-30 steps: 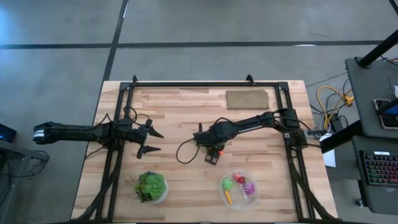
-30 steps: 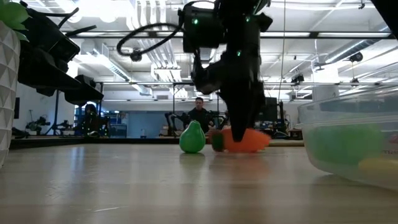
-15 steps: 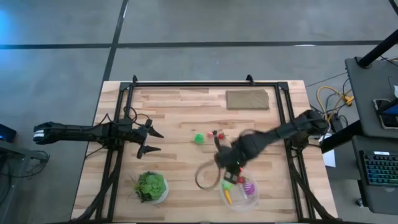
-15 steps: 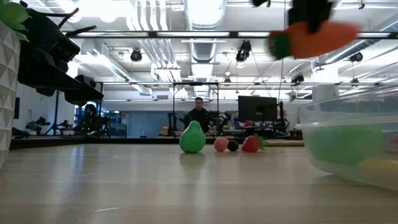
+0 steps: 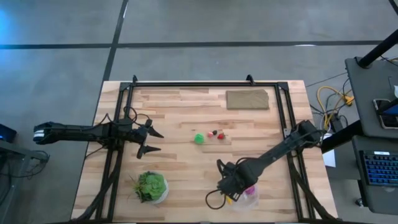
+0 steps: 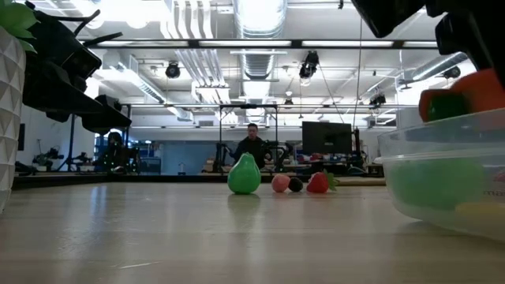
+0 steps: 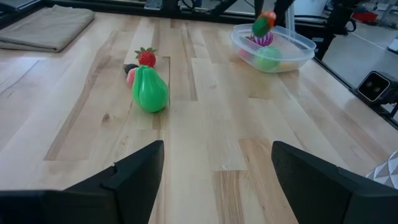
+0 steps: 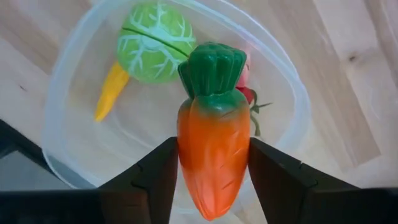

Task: Pick and placing Produce into tupperware
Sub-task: Put the orange carrot into the transparent container, then put the red strawberry into the transparent container

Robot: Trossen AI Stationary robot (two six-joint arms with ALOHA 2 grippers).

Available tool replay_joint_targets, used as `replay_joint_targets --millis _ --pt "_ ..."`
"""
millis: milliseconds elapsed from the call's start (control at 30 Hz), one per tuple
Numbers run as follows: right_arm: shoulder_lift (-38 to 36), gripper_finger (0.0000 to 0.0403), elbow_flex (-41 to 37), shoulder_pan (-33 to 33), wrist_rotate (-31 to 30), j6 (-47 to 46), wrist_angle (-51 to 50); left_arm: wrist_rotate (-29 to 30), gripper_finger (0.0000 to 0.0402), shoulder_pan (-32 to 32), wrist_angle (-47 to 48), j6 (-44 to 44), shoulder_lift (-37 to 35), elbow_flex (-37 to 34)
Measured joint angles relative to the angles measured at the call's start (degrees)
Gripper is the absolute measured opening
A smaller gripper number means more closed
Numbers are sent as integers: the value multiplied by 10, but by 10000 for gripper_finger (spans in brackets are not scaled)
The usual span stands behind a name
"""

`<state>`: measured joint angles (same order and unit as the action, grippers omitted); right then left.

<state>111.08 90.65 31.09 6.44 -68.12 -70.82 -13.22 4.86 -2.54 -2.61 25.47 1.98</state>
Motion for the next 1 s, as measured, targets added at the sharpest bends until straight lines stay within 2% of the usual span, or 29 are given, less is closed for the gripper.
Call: replay_joint_targets --millis 300,500,600,733,833,900,1000 --pt "0 274 0 0 -1 -15 16 0 283 0 0 0 0 0" --pt "-28 294 12 -26 -76 15 1 0 283 0 0 0 0 0" --pt "-40 291 15 -66 -88 101 -1 0 283 0 0 0 0 0" --pt "-40 283 15 -123 -92 297 -1 0 283 0 0 0 0 0" --pt "-39 275 15 -157 -137 439 -1 0 283 0 0 0 0 0" --pt "-38 270 15 -179 -156 496 -1 0 283 0 0 0 0 0" --pt "-38 262 13 -212 -156 533 0 0 283 0 0 0 0 0"
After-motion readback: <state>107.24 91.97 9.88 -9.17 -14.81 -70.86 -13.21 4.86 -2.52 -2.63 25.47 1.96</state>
